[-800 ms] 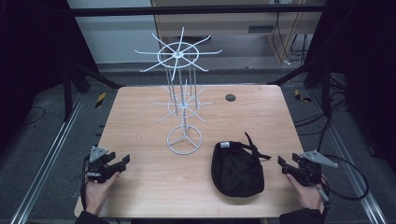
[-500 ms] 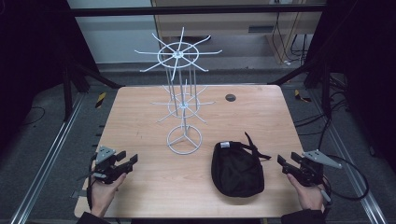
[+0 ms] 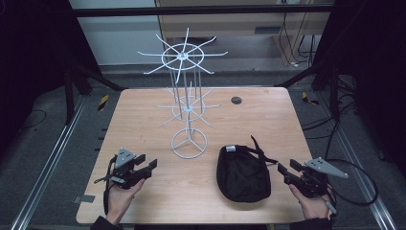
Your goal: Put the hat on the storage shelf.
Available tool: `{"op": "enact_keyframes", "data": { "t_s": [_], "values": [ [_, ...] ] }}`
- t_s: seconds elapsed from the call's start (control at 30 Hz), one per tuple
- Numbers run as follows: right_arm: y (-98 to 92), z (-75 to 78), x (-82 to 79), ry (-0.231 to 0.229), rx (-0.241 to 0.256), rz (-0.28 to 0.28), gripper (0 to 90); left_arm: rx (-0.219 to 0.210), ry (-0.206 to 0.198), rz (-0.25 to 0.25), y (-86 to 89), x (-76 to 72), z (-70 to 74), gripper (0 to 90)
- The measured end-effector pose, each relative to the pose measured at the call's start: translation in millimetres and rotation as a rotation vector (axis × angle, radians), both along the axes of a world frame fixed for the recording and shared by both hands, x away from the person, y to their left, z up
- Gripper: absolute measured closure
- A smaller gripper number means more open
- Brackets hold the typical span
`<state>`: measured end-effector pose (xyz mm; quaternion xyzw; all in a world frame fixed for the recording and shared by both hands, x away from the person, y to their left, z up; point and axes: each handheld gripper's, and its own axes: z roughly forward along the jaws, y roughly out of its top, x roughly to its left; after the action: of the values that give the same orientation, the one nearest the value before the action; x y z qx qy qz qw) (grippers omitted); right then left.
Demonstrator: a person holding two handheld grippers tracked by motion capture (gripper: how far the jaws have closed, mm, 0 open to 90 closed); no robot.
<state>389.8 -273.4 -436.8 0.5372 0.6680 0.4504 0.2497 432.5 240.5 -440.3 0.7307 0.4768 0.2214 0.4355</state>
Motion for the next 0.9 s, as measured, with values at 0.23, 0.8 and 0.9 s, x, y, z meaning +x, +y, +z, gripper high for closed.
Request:
{"op": "enact_keyframes", "data": {
  "t_s": [0.23, 0.8, 0.9],
  "values": [
    [12.9, 2.9, -7.1, 0.0, -0.018, 0.055, 50.9, -0.001, -0.003, -0.046, -23.6, 0.5, 4.1, 45.4],
    [30.9, -11.7, -14.7, 0.056, -0.035, 0.114, 54.8, -0.002, -0.001, -0.182, -98.1, 1.9, 9.7, 49.1],
    [31.9, -13.1, -14.1, 0.064, -0.036, 0.118, 55.1, 0.009, 0.004, -0.207, -111.7, 2.6, 8.5, 49.7]
  ]
}}
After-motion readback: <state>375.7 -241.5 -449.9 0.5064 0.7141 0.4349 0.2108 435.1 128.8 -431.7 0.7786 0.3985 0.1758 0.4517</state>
